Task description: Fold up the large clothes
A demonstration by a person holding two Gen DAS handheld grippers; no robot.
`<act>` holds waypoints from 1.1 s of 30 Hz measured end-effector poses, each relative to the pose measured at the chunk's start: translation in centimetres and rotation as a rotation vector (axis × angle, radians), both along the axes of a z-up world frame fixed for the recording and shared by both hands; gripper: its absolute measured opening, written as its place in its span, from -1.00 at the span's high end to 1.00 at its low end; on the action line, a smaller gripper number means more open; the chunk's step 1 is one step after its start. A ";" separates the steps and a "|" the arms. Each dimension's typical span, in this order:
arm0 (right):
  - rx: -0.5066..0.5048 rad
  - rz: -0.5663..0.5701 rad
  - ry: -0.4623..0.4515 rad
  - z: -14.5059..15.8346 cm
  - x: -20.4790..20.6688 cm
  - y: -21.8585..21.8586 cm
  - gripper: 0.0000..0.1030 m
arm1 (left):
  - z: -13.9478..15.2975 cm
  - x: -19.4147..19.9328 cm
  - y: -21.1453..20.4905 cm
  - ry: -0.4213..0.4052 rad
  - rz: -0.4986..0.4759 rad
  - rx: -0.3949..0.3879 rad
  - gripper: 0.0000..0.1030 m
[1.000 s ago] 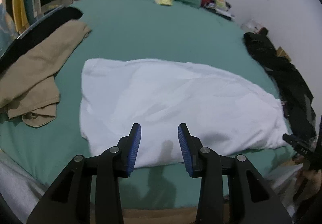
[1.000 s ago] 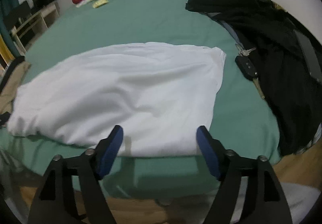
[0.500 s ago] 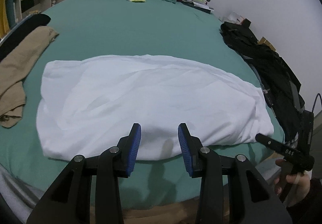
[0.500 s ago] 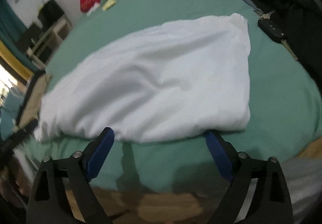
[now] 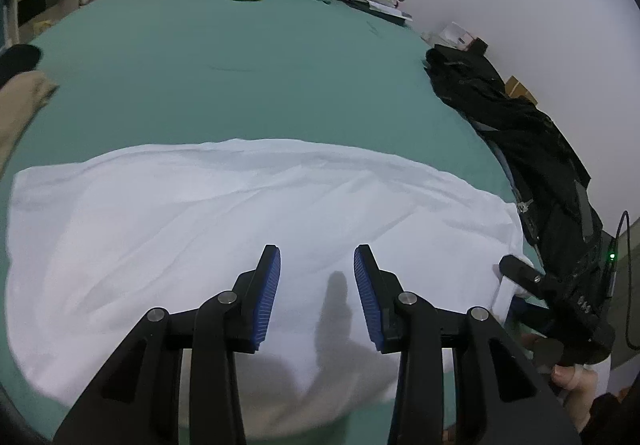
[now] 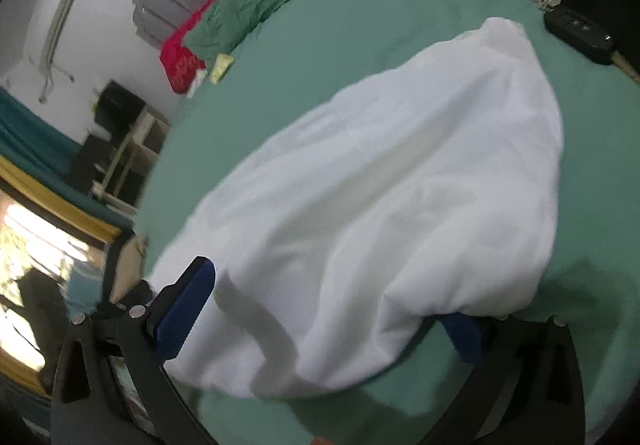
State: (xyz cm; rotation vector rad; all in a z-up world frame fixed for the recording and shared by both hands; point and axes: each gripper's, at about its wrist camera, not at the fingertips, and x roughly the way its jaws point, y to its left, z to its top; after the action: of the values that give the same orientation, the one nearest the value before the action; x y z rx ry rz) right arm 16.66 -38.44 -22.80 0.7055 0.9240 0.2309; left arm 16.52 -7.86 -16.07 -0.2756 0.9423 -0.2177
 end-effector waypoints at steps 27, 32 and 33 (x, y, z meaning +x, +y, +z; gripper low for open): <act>-0.374 0.252 -0.186 7.2 3.5 12.0 0.32 | -1.2 2.1 1.8 0.060 -0.082 0.004 0.21; -0.533 0.305 -0.200 8.9 3.7 16.5 0.32 | 1.5 0.2 7.7 0.030 -0.040 -0.005 0.21; -0.557 0.316 -0.200 9.0 3.6 17.2 0.32 | 1.9 0.0 8.7 0.031 -0.029 -0.005 0.21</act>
State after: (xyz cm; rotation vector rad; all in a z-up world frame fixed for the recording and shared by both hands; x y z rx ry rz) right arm 20.26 -21.20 -13.82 0.0187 0.8505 0.2995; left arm 16.56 0.85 -14.19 -0.2704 0.9767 -0.2431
